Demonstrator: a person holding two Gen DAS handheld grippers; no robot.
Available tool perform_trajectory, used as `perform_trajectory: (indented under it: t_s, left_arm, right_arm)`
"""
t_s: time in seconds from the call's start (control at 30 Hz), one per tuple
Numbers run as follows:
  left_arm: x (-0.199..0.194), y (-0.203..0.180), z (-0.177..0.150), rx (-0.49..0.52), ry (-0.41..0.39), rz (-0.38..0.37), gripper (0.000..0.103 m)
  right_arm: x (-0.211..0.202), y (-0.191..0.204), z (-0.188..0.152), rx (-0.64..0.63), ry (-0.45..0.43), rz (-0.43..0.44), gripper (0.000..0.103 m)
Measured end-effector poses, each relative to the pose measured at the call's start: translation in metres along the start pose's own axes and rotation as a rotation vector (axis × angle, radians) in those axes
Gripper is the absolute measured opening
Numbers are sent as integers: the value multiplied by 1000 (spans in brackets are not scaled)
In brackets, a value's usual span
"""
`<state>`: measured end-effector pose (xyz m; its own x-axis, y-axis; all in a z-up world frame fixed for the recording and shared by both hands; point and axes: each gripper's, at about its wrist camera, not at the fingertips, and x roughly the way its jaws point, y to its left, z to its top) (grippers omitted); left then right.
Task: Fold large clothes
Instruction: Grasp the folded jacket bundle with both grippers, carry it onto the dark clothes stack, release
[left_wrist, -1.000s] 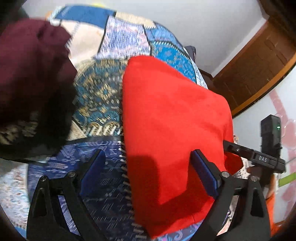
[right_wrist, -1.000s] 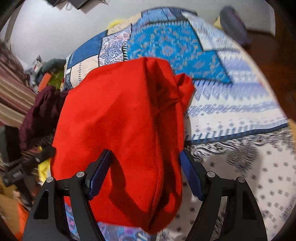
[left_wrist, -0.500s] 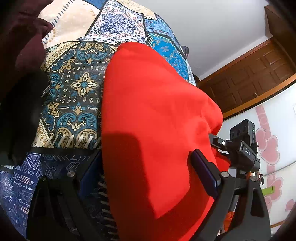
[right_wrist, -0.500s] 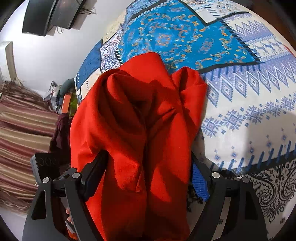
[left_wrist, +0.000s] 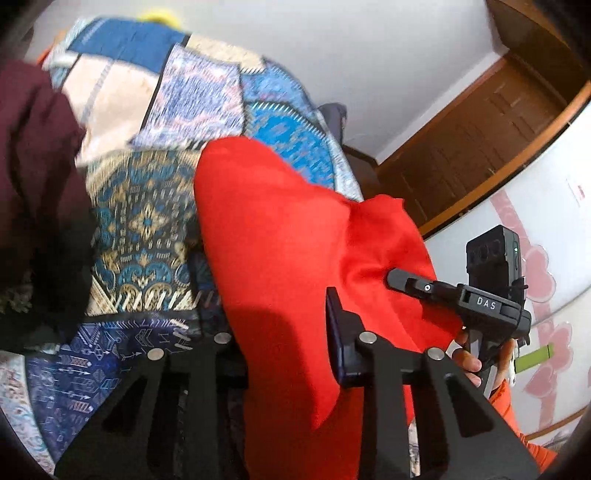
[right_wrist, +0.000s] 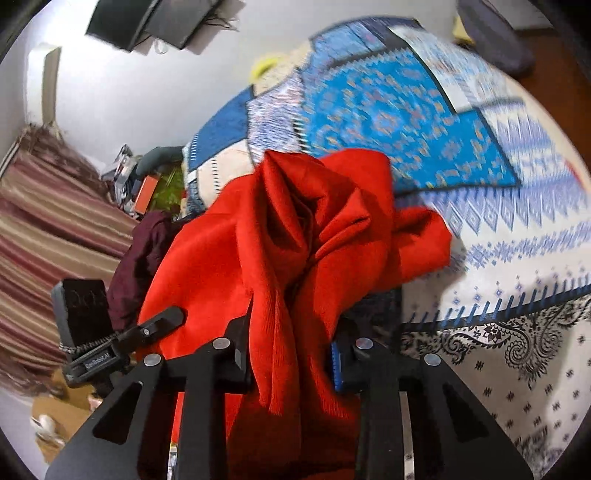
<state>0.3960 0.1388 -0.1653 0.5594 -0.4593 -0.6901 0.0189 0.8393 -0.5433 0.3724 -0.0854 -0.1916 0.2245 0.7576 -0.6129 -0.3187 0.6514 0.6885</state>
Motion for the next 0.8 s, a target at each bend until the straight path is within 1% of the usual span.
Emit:
perform_trajectory:
  t_s: [0.07,0.2,0.3,0.37,0.4,0.53,0.63,0.7,0.8]
  left_arm:
    - [-20,-10,5,30,-33,3,29]
    - [-77,-27,18,75,-130,-11,29]
    - [-124,-31,29,103,-202,-7,29]
    - [-148,-30,38,112,-240,1,29]
    - [-166,-27,43,118,-264,13,29]
    - [-219,-8,55,127,-328,66,29]
    - [-249,17,64,116,-372,108,29]
    - [-269,41,71,91,-396,139,29]
    - [-283,79,80,55,-410,183,29]
  right_arm:
    - [-11,17,4,-33,-24,-2,26]
    - [-37,64,13,-104,-89,26,26]
    - [-43,105,24,-164,-131,56,26]
    - [-40,129,30,-193,-147,77,26]
    - [-37,144,34,-211,-152,89,26]
    - [-10,194,46,-272,-157,128,26]
    - [17,224,54,-295,-141,159,26]
    - [43,245,60,-313,-124,176,26]
    - [85,272,64,-341,-97,187,26]
